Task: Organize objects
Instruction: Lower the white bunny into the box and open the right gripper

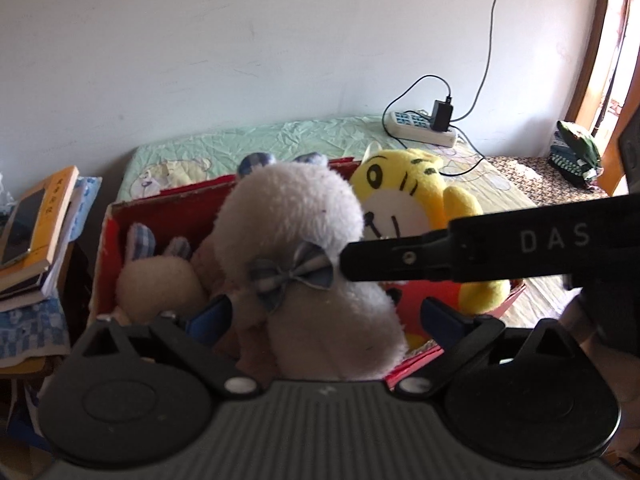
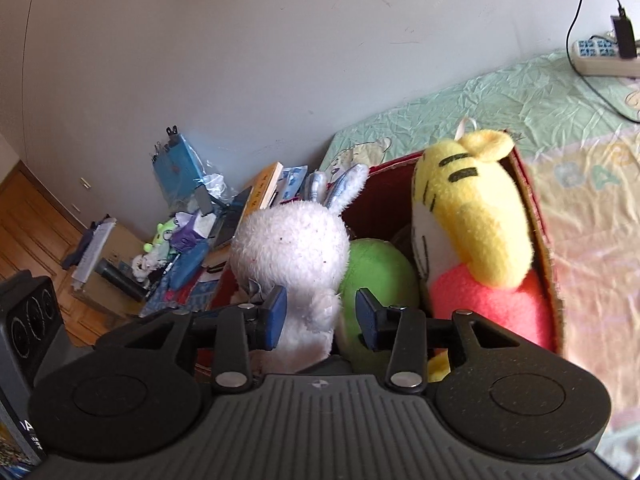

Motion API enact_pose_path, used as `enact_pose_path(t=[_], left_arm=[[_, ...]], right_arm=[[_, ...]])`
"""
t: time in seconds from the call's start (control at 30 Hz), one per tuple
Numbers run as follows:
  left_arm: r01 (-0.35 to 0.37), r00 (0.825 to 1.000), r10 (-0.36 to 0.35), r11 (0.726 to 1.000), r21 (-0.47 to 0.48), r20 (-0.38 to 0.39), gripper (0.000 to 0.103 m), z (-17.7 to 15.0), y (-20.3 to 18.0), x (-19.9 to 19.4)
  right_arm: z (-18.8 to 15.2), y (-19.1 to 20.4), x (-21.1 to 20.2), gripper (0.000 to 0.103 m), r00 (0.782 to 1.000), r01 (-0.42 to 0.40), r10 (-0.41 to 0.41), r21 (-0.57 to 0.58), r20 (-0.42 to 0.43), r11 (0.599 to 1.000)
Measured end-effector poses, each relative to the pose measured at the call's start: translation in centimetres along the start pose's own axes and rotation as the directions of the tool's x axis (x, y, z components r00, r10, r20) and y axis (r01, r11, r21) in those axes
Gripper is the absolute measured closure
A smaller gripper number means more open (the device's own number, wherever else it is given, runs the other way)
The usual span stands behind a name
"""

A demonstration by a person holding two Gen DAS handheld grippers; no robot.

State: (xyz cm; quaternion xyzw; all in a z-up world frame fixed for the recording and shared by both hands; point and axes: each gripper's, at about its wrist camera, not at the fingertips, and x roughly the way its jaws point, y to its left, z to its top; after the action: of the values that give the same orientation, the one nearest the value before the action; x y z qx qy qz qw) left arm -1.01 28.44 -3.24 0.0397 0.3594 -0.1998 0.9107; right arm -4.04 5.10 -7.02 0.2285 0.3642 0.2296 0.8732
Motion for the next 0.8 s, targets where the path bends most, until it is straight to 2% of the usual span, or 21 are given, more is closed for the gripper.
enact_pose_path(t=[0.33,0.53,0.63,0.8], left_arm=[[-0.158,0.987,0.157,0.986,-0.044,-0.019,0.001,0.0,-3.0,-1.5],[-0.262,0.965,0.261,0.963,-0.059,-0.031,0.001,-0.2,-6.1,-2.7],[-0.321,0.947,0.319,0.945,-0.06,-0.044,0.001,-0.5,-7.6,-3.0],[-0.363,0.931,0.358,0.927,-0.09,-0.074,0.001,-1.1,-9.5,-3.6]], right_arm=[[0.0,-0.8,-2.1,0.059,0.99,0.129,-0.132,-0.064,-0.045,0.99],[0.1,-1.0,-4.4,0.059,0.983,0.172,-0.179,-0.124,-0.047,0.977],[-0.2,-1.3,-5.3,0.059,0.973,0.217,-0.226,-0.152,-0.044,0.964],[-1.0,-1.6,-6.9,0.059,0.963,0.257,-0.268,-0.204,-0.03,0.945]])
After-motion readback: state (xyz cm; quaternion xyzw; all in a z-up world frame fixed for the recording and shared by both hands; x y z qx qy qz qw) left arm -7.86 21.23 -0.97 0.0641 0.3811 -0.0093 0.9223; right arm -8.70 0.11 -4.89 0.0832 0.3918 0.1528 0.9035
